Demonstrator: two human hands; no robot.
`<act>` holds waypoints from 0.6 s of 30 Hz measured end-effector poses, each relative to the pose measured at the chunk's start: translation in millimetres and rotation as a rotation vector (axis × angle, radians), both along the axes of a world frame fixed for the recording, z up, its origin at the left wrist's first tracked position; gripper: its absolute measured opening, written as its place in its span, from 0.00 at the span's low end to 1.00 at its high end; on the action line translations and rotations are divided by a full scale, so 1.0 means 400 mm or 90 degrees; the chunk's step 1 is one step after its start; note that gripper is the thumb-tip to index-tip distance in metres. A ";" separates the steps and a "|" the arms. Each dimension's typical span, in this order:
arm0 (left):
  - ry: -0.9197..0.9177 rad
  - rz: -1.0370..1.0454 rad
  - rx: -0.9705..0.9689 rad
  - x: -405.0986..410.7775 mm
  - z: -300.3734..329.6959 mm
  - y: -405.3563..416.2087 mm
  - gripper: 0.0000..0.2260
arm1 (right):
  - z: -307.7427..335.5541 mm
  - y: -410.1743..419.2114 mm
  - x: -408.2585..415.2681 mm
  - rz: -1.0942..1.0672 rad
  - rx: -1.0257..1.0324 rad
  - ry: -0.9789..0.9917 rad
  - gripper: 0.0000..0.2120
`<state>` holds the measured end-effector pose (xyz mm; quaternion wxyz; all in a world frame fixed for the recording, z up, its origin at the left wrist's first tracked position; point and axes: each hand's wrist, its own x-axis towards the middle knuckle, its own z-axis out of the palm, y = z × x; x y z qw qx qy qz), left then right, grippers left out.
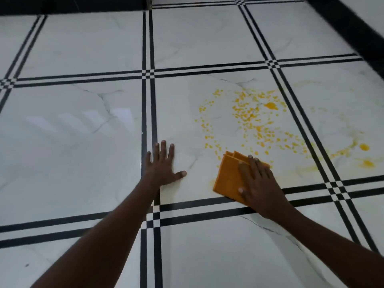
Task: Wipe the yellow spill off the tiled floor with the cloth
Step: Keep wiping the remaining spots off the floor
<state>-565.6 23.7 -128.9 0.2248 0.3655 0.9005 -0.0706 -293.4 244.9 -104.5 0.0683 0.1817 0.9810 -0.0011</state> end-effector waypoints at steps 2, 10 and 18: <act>-0.009 0.001 0.000 -0.013 -0.012 -0.003 0.51 | -0.055 -0.015 -0.013 0.003 -0.013 -0.026 0.36; -0.050 -0.015 0.023 -0.034 -0.041 -0.013 0.45 | -0.109 -0.263 -0.145 0.164 -0.155 0.099 0.39; -0.030 0.005 0.036 -0.016 -0.021 -0.011 0.38 | -0.134 0.193 -0.207 -0.210 -0.043 0.138 0.36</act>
